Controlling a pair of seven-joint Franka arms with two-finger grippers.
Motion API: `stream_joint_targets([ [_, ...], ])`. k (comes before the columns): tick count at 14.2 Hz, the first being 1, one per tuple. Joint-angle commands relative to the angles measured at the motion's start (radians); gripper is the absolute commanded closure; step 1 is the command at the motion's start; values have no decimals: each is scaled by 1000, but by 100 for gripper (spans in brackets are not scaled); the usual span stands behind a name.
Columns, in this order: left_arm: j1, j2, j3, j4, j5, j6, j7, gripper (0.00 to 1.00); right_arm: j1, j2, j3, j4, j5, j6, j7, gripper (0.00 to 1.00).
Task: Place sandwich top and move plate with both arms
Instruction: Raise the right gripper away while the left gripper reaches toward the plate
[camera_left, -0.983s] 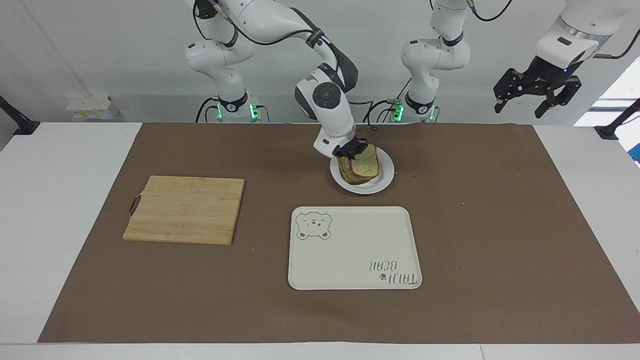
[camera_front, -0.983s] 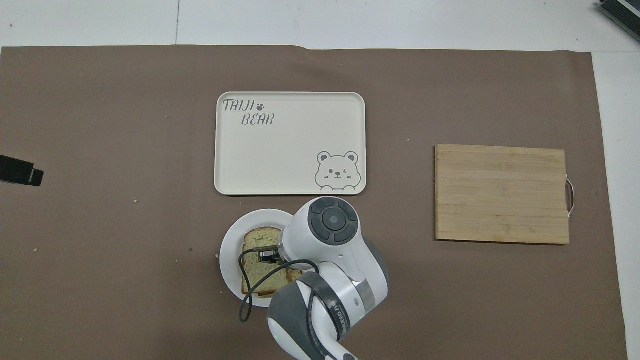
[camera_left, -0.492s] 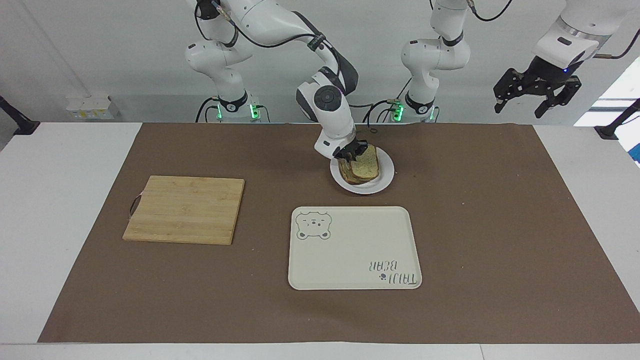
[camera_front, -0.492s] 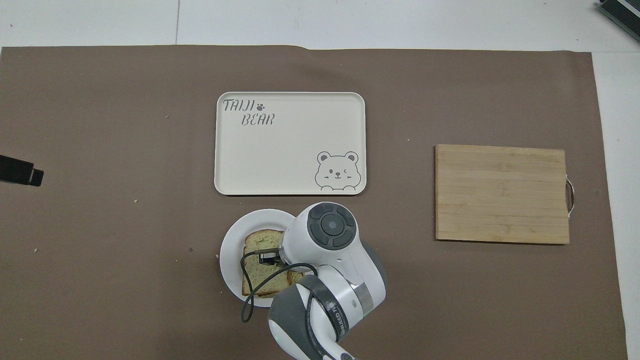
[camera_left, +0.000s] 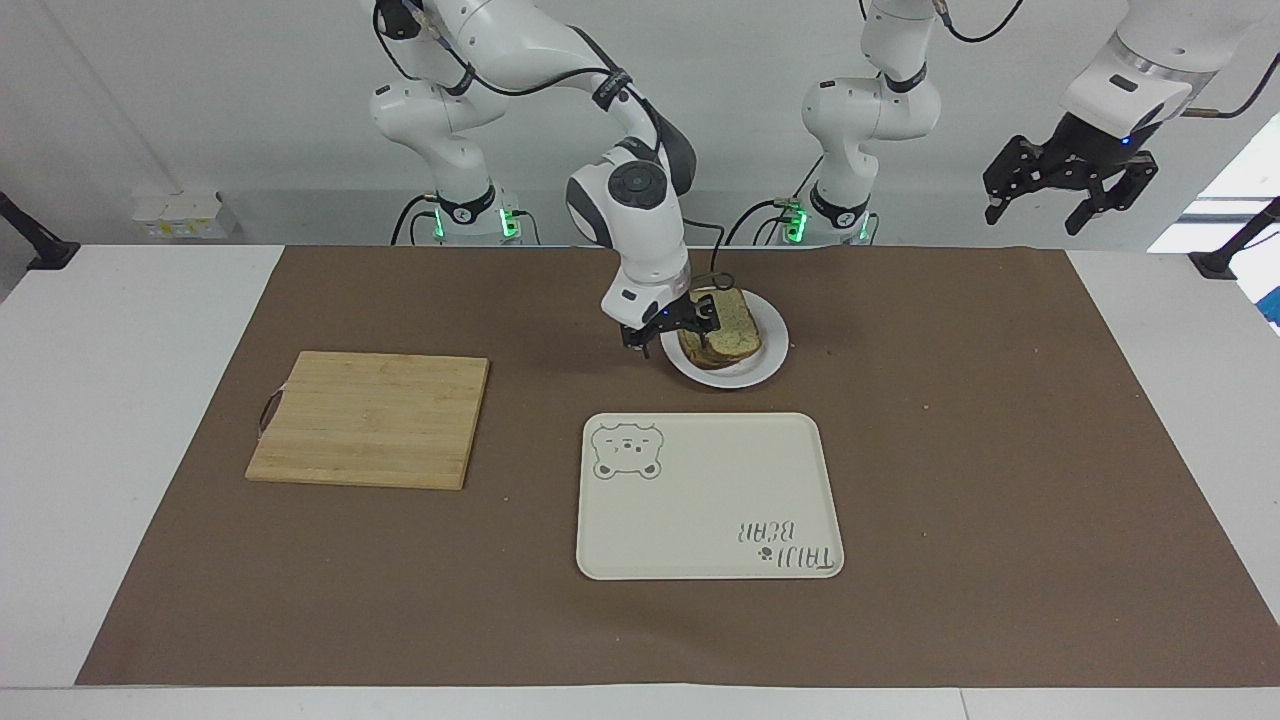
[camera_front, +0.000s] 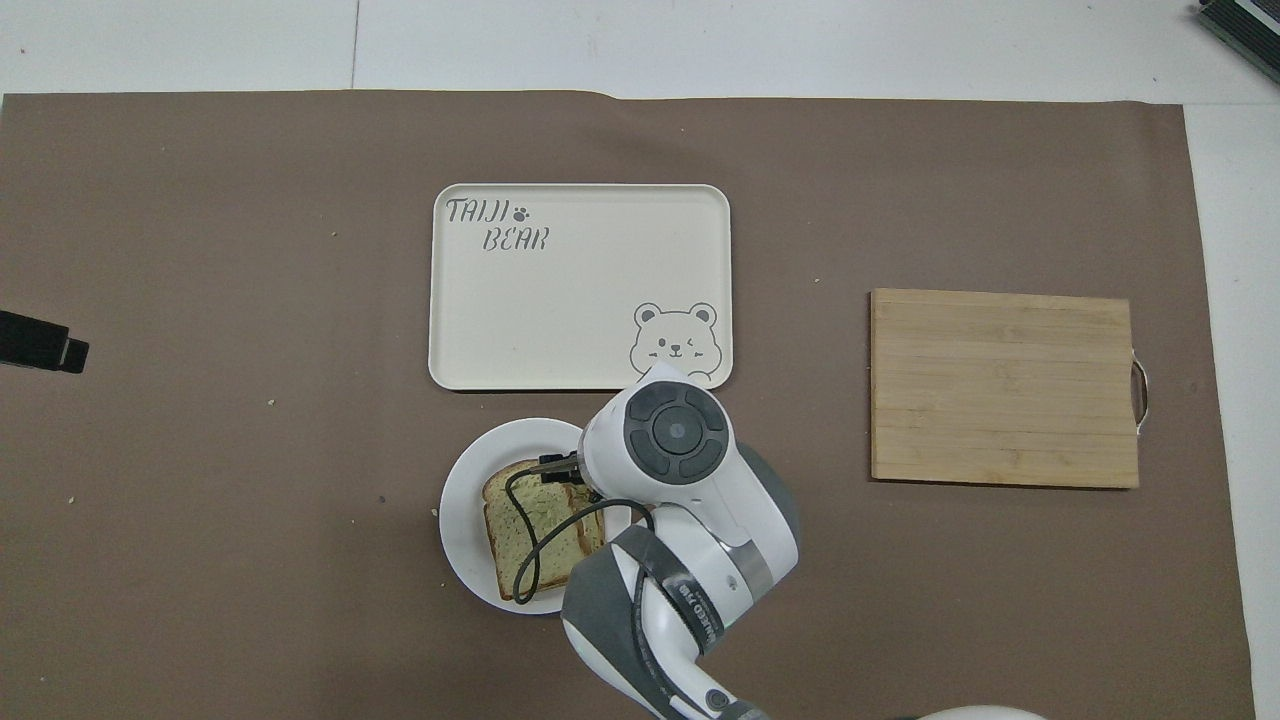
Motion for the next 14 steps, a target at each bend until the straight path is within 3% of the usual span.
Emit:
stream_joint_targets([
  [1,-3,-27,-9,-29,1,-15,-8,0,-70,-67,7,-7,-92,-22,-14,0],
  [5,-3,-62,-9,-87,-57,-9,-14,0,-136,-114,7,40,-173,-102,-28,0],
  [9,-5,-194,-10,-440,-161,238,-60,0,-187,-136,7,145,-180,-234,-37,0],
  [14,-44,-217,-12,-705,-324,494,-58,0,-231,-229,7,152,-159,-268,-48,0],
])
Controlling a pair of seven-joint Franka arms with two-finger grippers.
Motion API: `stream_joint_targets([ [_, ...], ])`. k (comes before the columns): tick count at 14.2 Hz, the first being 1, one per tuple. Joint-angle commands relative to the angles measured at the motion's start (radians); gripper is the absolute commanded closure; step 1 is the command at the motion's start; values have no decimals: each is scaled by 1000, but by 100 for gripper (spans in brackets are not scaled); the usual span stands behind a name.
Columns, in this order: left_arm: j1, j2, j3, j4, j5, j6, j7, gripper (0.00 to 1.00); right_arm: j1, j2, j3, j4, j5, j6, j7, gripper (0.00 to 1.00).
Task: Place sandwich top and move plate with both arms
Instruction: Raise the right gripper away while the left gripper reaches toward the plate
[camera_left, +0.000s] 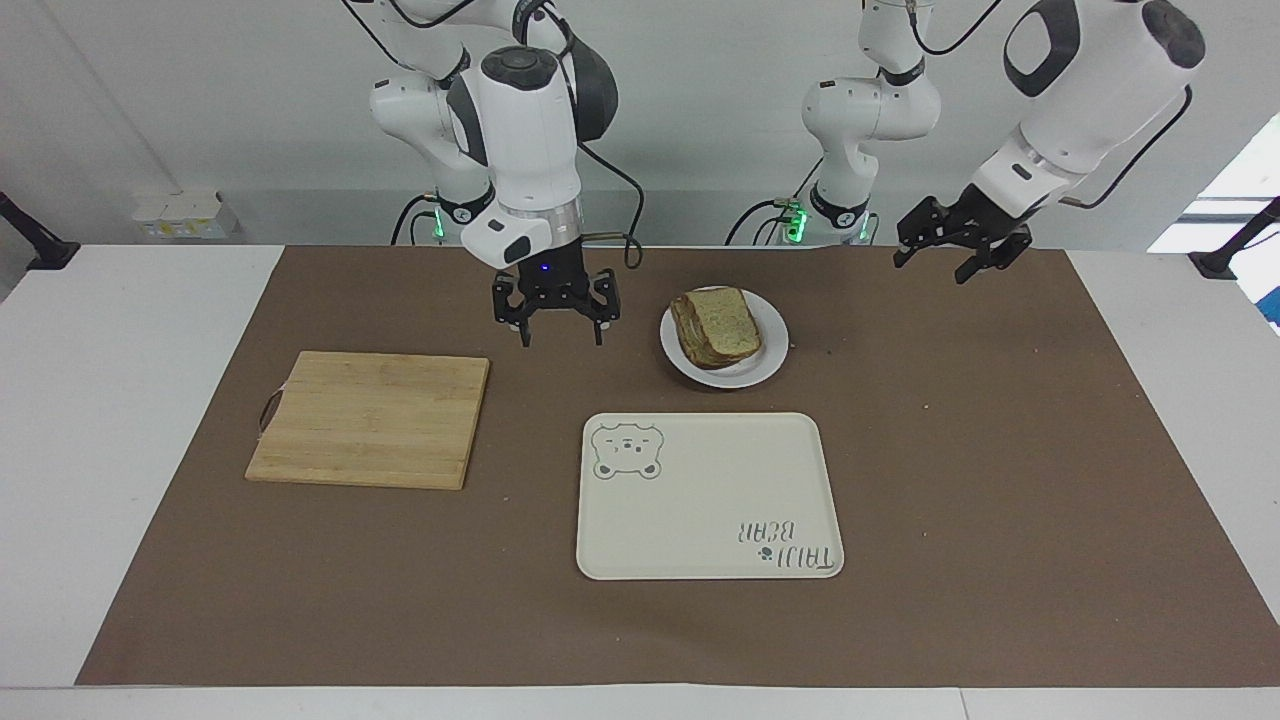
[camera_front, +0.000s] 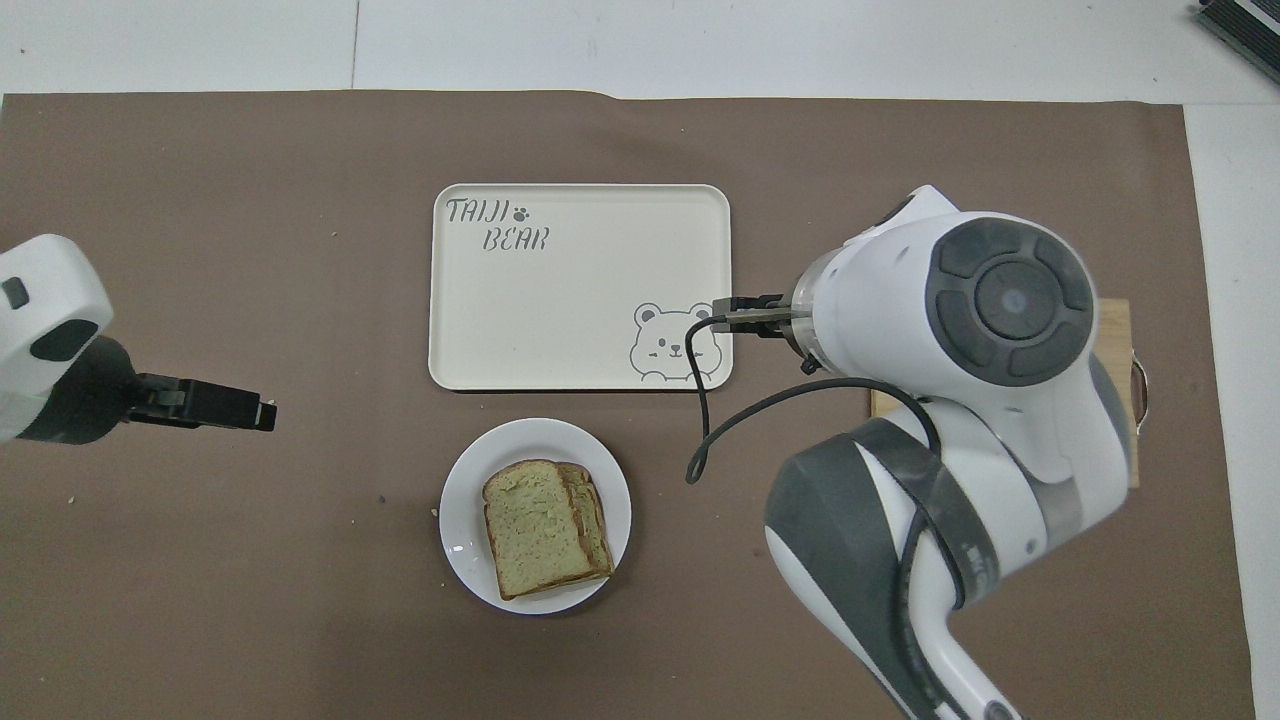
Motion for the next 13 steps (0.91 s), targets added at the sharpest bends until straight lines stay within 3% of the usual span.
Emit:
stream_joint_targets([
  [1,-32,-63,8,-181,-115,154,-14,0,-33,-59,10,-4,0,-22,-26,0],
  [4,-75,-64,8,-273,-152,226,4,0,-63,-88,8,33,2,-83,-28,0],
  [7,-75,-78,9,-384,-290,291,176,0,-83,-88,8,108,5,-191,-28,0],
  [13,-90,-64,9,-556,-495,423,392,0,-161,-146,5,126,32,-289,-26,0],
])
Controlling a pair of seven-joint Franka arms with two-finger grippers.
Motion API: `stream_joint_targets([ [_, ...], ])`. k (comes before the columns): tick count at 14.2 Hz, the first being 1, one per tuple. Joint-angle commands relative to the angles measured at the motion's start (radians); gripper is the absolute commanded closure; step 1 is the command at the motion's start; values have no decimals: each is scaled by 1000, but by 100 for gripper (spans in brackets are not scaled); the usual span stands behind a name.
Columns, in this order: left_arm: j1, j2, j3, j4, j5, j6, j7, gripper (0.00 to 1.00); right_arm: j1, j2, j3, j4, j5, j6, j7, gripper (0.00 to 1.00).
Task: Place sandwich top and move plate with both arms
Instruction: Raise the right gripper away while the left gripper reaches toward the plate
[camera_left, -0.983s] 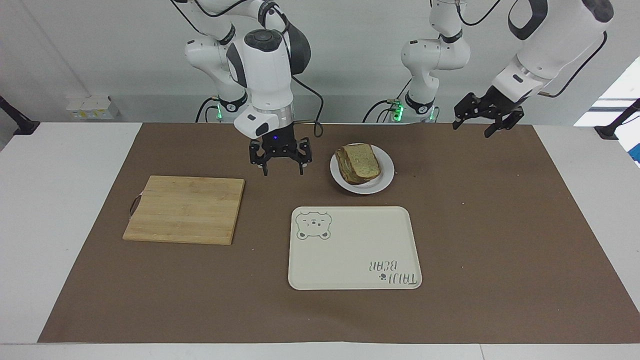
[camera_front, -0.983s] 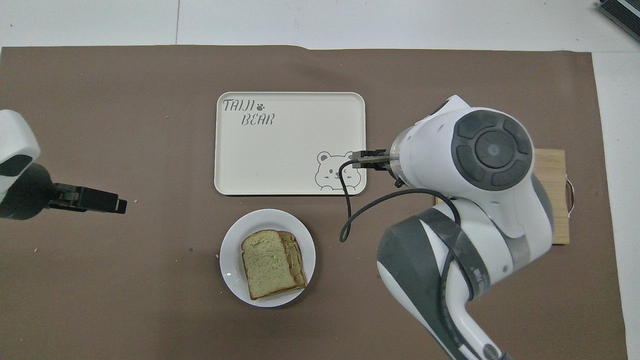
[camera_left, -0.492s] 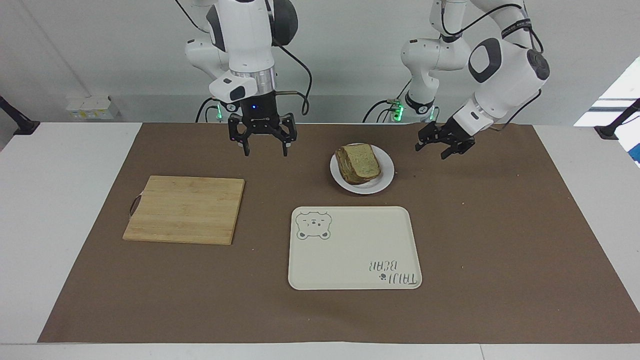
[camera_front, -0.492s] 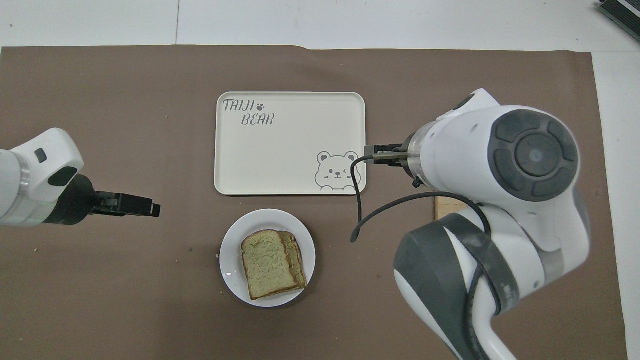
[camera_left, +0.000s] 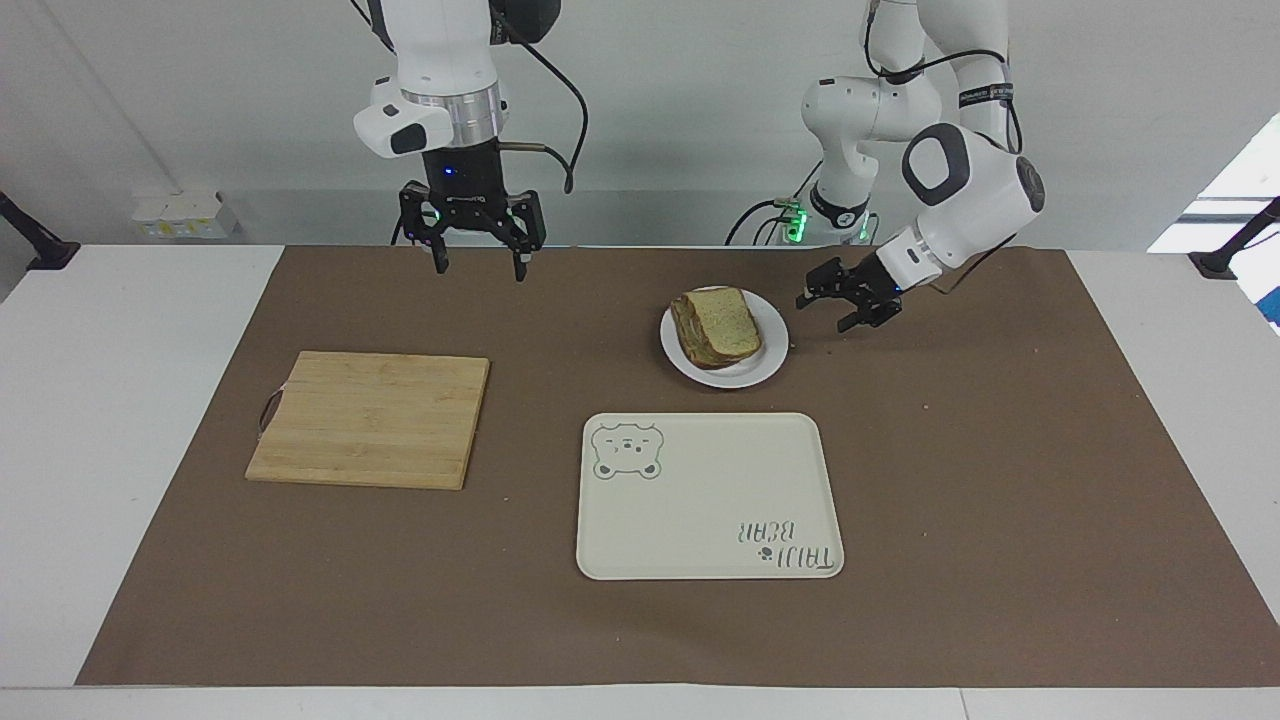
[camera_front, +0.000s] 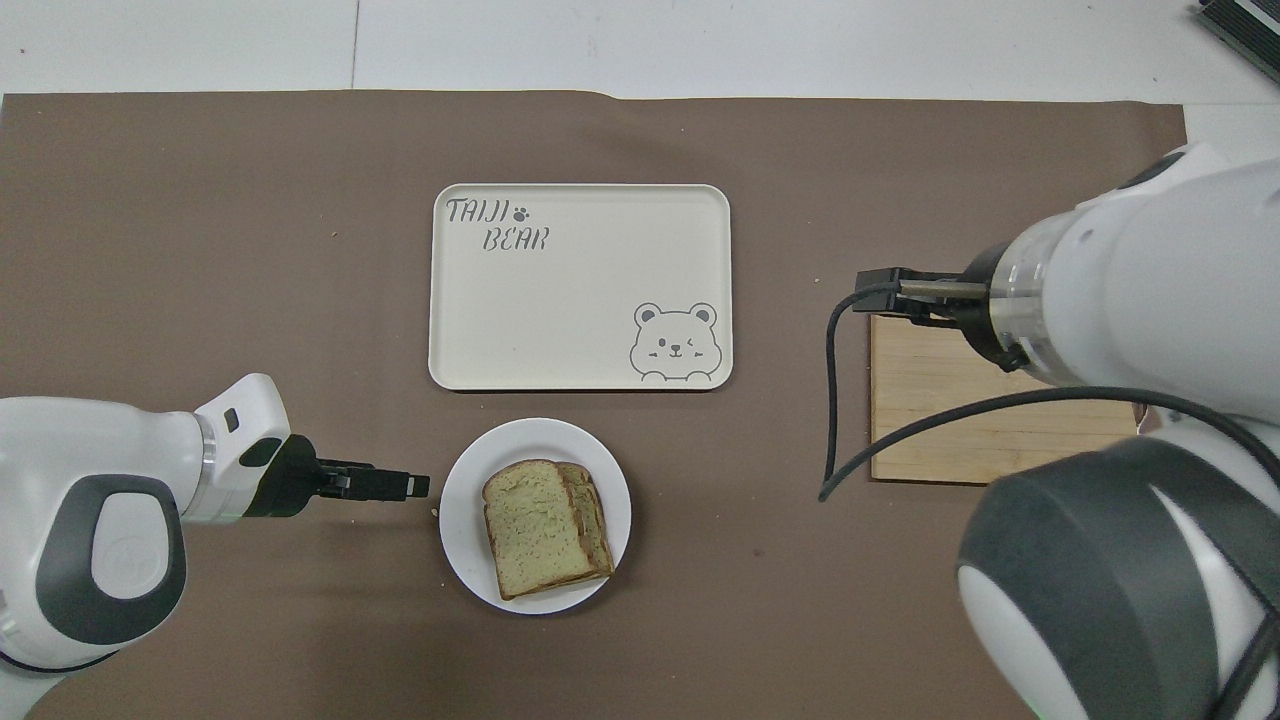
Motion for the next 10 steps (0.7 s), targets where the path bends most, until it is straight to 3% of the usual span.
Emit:
stream_joint_targets([
  [1,-18,-30,10,-83,-72,58,72,1,-62,-44,-2,1,56,-37,-26,0],
  [5,-23,-21,10,-152,-225,85,161,9,-74,-69,-86,1,95,-86,-28,0],
  [10,-12,-22,11,-218,-322,98,290,14,-74,-78,-197,0,93,-130,-82,0],
])
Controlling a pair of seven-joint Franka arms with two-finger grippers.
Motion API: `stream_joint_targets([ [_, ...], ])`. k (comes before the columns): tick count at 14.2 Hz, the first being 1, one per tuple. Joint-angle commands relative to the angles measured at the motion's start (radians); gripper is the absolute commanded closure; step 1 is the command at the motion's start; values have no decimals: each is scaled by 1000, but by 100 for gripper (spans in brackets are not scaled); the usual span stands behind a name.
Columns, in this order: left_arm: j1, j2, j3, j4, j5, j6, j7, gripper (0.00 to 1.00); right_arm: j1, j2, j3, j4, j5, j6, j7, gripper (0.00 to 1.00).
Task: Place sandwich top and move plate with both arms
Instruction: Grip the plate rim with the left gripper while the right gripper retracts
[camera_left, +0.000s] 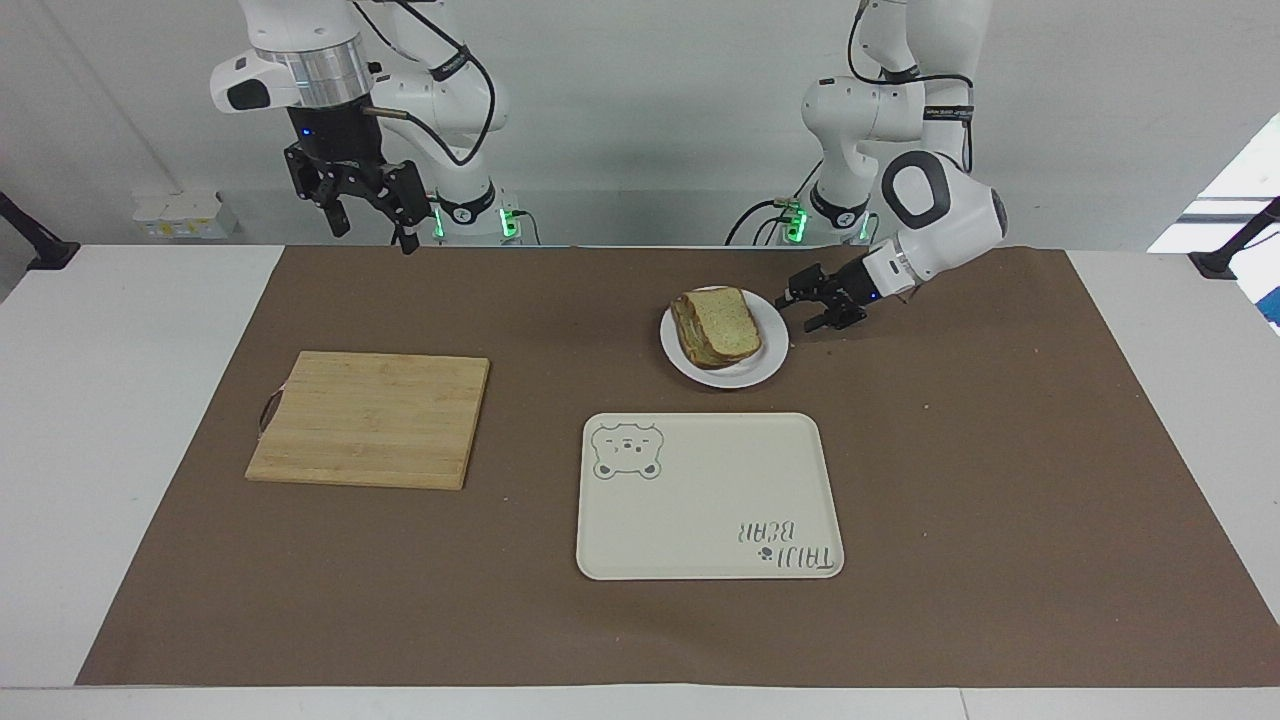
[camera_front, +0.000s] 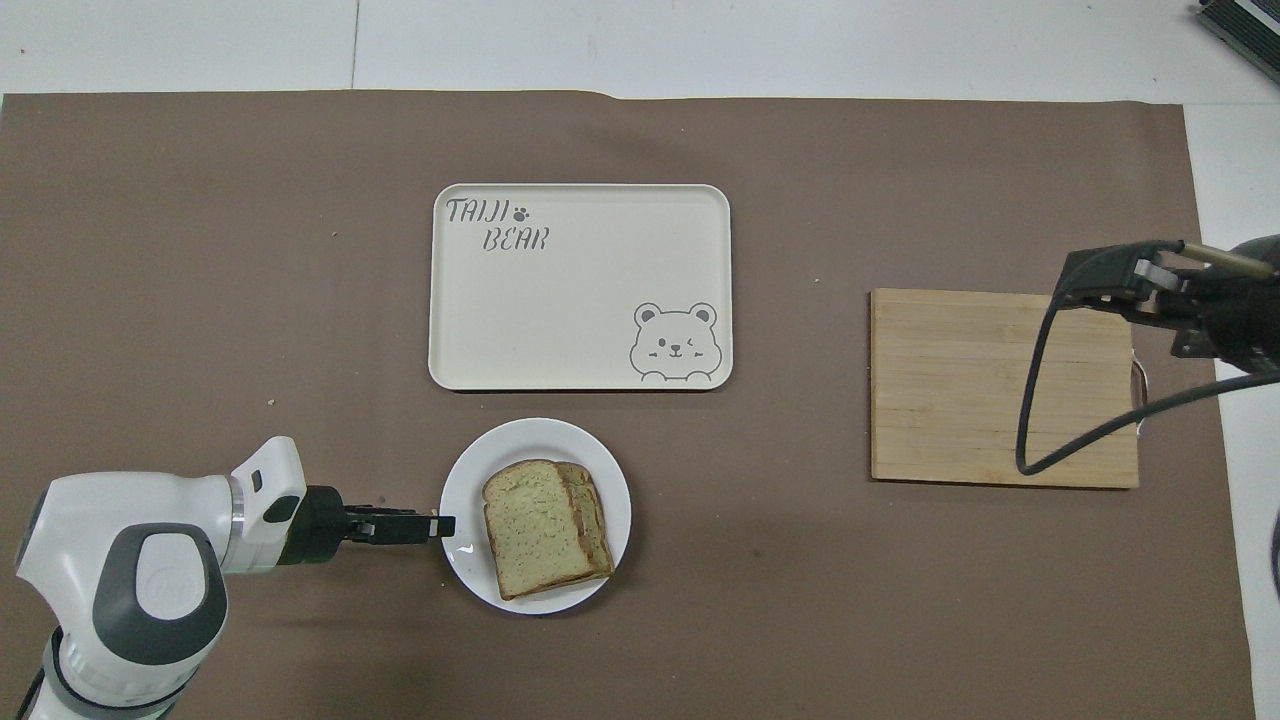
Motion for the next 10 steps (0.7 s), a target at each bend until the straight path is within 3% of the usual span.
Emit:
stream_joint_targets([
  [1,-5,-22,9,-44,-45,27,58,15,-15,-12,-55,-5,23,-36,-114,0],
  [2,-5,-25,10,-49,-48,24,58,23,-15,-15,-84,-8,21,-55,-167,0],
  [6,-16,-12,9,-55,-125,24,60,25,-15,-41,-157,-36,8,-87,-314,0],
  [10,-17,-10,10,-70,-127,24,61,27,-3,-39,-157,-89,1,-69,-408,0],
])
